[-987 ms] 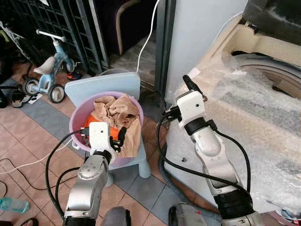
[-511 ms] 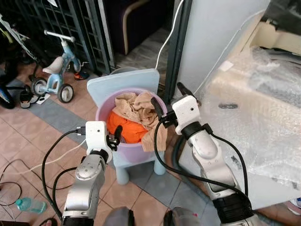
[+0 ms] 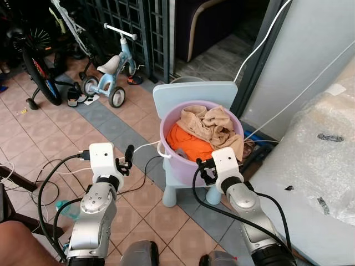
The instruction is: Clothes washing
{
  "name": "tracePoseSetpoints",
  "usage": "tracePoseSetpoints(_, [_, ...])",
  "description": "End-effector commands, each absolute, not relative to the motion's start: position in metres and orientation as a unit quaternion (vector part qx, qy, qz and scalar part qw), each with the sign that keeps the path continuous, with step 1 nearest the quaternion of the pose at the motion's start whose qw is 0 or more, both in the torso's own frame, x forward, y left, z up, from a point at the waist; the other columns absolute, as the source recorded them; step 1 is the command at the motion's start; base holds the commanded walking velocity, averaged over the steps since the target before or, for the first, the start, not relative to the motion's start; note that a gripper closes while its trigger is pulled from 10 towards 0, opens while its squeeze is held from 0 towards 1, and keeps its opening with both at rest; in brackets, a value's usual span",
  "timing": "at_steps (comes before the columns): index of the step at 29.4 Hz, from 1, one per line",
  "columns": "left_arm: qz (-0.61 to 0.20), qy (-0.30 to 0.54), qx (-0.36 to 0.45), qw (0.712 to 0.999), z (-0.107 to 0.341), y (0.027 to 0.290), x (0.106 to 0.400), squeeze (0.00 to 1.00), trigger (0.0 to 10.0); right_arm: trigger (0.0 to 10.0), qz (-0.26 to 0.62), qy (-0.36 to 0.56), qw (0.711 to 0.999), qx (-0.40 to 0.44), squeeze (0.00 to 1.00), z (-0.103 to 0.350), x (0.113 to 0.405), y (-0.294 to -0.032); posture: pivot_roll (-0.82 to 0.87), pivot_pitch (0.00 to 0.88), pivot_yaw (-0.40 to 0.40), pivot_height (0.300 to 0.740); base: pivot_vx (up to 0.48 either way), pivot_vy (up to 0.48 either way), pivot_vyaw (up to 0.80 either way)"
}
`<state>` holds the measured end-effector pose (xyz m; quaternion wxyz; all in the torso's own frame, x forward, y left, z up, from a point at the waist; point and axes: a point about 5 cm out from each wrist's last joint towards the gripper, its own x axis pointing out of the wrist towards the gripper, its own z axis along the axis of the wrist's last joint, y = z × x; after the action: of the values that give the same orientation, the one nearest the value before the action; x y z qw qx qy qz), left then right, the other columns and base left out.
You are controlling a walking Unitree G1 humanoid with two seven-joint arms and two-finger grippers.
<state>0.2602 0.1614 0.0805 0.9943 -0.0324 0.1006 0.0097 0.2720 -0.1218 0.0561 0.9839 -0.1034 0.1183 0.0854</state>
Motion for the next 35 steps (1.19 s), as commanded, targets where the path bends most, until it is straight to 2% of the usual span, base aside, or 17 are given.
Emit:
tracePoseSetpoints(1, [0.014, 0.106, -0.026, 0.994, 0.078, 0.162, 0.260, 0.00, 10.0, 10.0, 0.057, 0.117, 0.988, -0.083, 0.00, 0.056, 0.269, -0.130, -0.06, 0.122, 0.021, 0.740, 0.000, 0.000, 0.00])
tracePoseSetpoints(5, [0.004, 0.095, -0.019, 0.995, 0.079, 0.162, 0.264, 0.00, 10.0, 10.0, 0.004, 0.096, 0.994, -0.045, 0.00, 0.065, 0.267, -0.147, -0.07, 0.115, 0.033, 0.740, 0.000, 0.000, 0.00])
tracePoseSetpoints(11, [-0.001, 0.092, -0.022, 0.996, 0.080, 0.161, 0.264, 0.00, 10.0, 10.0, -0.011, 0.102, 0.994, -0.039, 0.00, 0.063, 0.260, -0.158, -0.07, 0.121, 0.044, 0.740, 0.354, 0.000, 0.00])
tracePoseSetpoints(18, [-0.004, 0.096, -0.021, 0.995, 0.078, 0.162, 0.263, 0.00, 10.0, 10.0, 0.025, 0.086, 0.995, -0.038, 0.00, 0.072, 0.261, -0.154, -0.07, 0.130, 0.046, 0.740, 0.455, 0.000, 0.68])
tracePoseSetpoints(23, [-0.001, 0.098, -0.021, 0.995, 0.078, 0.163, 0.261, 0.00, 10.0, 10.0, 0.066, 0.084, 0.992, -0.066, 0.00, 0.074, 0.259, -0.153, -0.06, 0.135, 0.046, 0.740, 0.458, 0.000, 0.00])
tracePoseSetpoints(35, [-0.006, 0.108, -0.005, 0.994, 0.077, 0.162, 0.260, 0.00, 10.0, 10.0, 0.061, 0.084, 0.991, -0.081, 0.00, 0.078, 0.263, -0.162, -0.06, 0.140, 0.043, 0.740, 0.448, -0.050, 0.00])
